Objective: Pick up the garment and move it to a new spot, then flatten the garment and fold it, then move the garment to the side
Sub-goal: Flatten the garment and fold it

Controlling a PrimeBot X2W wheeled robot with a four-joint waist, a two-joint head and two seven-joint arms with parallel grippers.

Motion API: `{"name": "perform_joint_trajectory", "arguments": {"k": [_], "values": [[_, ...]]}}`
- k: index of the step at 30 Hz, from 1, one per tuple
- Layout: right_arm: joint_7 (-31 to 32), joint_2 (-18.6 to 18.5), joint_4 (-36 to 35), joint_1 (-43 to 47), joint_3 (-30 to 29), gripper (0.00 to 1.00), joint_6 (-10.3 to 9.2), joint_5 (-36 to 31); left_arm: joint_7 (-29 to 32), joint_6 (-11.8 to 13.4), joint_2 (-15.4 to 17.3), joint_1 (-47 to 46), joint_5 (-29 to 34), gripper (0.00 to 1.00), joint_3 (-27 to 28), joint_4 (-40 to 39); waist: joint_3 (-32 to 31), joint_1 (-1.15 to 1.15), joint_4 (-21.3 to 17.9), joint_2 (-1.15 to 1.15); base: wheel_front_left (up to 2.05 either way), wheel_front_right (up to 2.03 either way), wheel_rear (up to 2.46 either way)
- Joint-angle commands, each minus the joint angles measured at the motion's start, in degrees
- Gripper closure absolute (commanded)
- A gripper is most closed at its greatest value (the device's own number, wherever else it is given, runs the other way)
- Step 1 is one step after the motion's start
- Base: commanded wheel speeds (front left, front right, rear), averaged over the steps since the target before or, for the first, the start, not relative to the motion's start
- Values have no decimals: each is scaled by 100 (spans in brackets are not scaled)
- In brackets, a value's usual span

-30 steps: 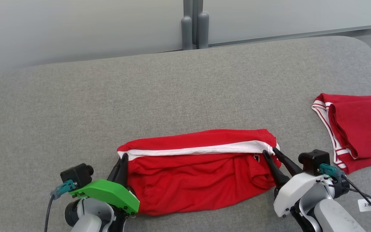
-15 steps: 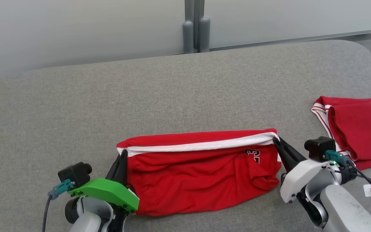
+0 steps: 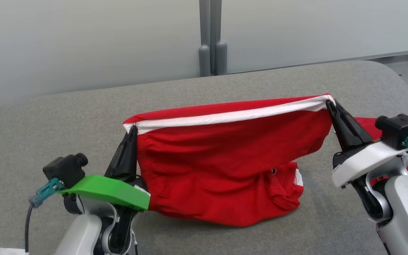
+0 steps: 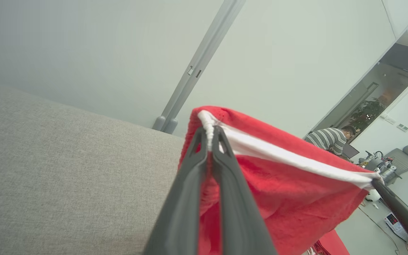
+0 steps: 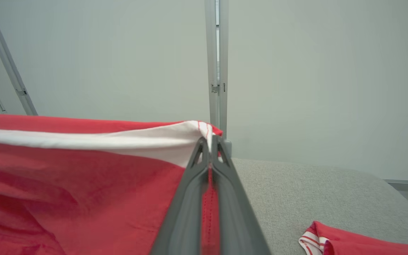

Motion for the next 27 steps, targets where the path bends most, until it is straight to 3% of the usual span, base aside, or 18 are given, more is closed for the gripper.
{"name": "perform_joint_trajectory", "arguments": {"k": [1, 7, 12, 15, 20, 23, 24, 25, 27], "values": [[77, -42, -278, 124, -102, 100, -1, -17, 44, 74, 80, -86, 15, 100, 30, -226, -59, 0, -39, 27, 0, 0, 0], [597, -4, -1120, 153, -315, 100, -1, -55, 554, 219, 368, -389, 19, 100, 56, -844, -3, 0, -66, 27, 0, 0, 0], [932, 36, -885, -379, -195, 100, -1, 126, 1037, 231, 525, -1068, -102, 100, 143, -538, 237, 0, -69, 27, 0, 0, 0], [1028, 33, -331, -1169, -14, 100, -2, 165, 1371, 172, 604, -1858, -117, 100, 180, 95, 491, 0, -101, 27, 0, 0, 0], [879, 337, 945, -2847, 268, 100, -2, 188, 1569, 15, 693, -3389, -33, 100, 339, 1370, 884, 0, -254, 27, 0, 0, 0], [463, 561, 1654, -3862, 294, 100, -4, 16, 1309, -154, 781, -4311, 236, 100, 362, 2009, 1088, 0, -385, 27, 0, 0, 0], [79, 694, 2068, -4449, 179, 100, -6, -171, 959, -285, 792, -4899, 396, 100, 410, 2291, 1209, 0, -456, 27, 0, 0, 0], [79, 694, 2068, -4449, 179, 100, -6, -171, 959, -285, 792, -4899, 396, 100, 410, 2291, 1209, 0, -456, 27, 0, 0, 0], [-567, 861, 2535, -4997, -13, 100, -6, -509, 398, -553, 827, -5446, 658, 100, 400, 2662, 1373, 0, -516, 27, 0, 0, 0]]}}
